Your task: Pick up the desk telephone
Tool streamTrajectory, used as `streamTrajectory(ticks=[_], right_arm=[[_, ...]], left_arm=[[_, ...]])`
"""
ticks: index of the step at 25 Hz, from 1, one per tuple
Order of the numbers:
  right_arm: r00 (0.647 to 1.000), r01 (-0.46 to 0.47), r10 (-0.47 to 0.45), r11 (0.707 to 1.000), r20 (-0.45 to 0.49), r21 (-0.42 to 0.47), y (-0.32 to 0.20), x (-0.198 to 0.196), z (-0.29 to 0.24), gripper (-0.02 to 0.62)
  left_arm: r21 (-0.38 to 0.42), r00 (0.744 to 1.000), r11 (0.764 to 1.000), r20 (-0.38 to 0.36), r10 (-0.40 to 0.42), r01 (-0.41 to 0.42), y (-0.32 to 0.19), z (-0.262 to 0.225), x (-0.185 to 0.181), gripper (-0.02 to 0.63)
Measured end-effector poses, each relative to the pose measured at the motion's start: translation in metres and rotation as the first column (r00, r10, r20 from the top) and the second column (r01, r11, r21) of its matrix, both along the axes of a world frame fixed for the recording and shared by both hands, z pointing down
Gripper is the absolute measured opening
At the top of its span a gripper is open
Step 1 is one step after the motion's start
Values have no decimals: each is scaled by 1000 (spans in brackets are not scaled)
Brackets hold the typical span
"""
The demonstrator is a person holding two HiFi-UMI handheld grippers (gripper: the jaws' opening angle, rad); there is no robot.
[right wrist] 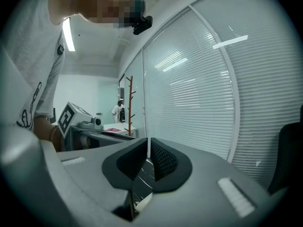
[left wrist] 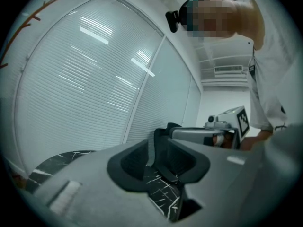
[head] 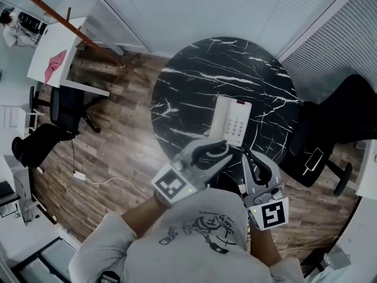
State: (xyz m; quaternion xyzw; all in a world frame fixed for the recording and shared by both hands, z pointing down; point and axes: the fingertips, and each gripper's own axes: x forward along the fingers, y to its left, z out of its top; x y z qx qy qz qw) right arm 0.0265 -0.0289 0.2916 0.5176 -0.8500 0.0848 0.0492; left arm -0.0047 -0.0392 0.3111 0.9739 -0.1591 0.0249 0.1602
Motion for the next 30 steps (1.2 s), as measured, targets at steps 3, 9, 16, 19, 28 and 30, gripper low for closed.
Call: streamTrajectory(ticks=[3, 9, 16, 19, 28, 30], right_arm=[[1000, 10, -10, 1000, 2, -21, -3, 1, 15, 34], [1000, 25, -24, 997, 8, -70, -10, 10, 53, 68], [998, 61, -64, 988, -16, -142, -19, 27, 115, 147], [999, 42, -43, 984, 1, -171, -25, 34, 138, 172], [997, 73, -72, 966, 15, -248, -41, 42, 221, 281], [998, 66, -61, 961, 26, -270, -44, 47, 241, 304]], left_arm=[[-14, 1000, 1000, 20, -6, 6, -4, 14, 2, 157], [-48, 998, 999, 55, -22, 25, -17, 54, 2, 181], [-98, 991, 995, 135, 2, 11, -30, 115, 1, 238], [-142, 988, 990, 152, 8, 14, -32, 142, 4, 289], [-214, 977, 976, 212, 12, 35, -47, 237, 9, 358], [-235, 975, 971, 223, 3, 51, -53, 256, 8, 386]])
